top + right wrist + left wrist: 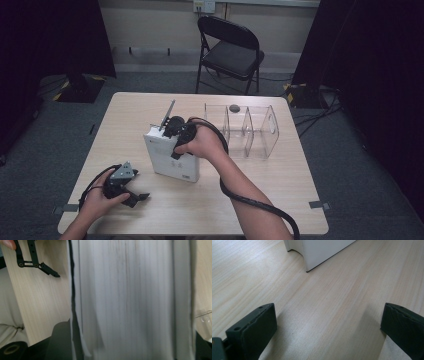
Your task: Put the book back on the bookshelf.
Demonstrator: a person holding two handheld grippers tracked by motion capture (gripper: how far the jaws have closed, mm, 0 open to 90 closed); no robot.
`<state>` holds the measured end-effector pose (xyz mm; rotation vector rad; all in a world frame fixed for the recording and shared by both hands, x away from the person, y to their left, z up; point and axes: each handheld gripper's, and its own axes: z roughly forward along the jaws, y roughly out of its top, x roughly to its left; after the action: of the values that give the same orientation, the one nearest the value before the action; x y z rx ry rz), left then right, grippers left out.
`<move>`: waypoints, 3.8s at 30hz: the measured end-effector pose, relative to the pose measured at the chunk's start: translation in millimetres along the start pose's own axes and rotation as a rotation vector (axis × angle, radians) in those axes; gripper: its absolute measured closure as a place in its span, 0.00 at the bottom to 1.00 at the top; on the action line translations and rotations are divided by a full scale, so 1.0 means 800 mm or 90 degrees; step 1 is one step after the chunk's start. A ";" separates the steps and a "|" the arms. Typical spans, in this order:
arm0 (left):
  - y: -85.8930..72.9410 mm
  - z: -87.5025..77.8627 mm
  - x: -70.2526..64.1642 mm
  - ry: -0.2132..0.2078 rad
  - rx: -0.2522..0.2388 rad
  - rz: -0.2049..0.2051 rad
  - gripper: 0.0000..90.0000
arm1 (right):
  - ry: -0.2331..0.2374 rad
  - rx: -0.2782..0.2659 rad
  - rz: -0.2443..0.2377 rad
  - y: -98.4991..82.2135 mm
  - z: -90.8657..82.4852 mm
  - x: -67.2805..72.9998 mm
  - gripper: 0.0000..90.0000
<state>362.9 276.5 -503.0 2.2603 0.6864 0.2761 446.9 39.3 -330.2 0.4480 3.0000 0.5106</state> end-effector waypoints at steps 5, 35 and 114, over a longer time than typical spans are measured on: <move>0.000 0.000 0.000 0.000 0.000 -0.001 0.00 | 0.012 0.009 0.036 0.000 -0.002 0.000 0.52; -0.001 -0.002 0.000 0.005 0.003 0.006 0.00 | 0.012 0.011 0.105 -0.027 -0.033 -0.012 0.58; 0.000 0.000 0.002 -0.009 0.003 0.009 0.00 | -0.032 -0.001 0.258 -0.195 -0.123 -0.026 0.58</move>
<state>364.1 277.0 -502.8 2.2698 0.6649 0.2652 413.3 -138.7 -288.7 1.0620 2.8613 0.5145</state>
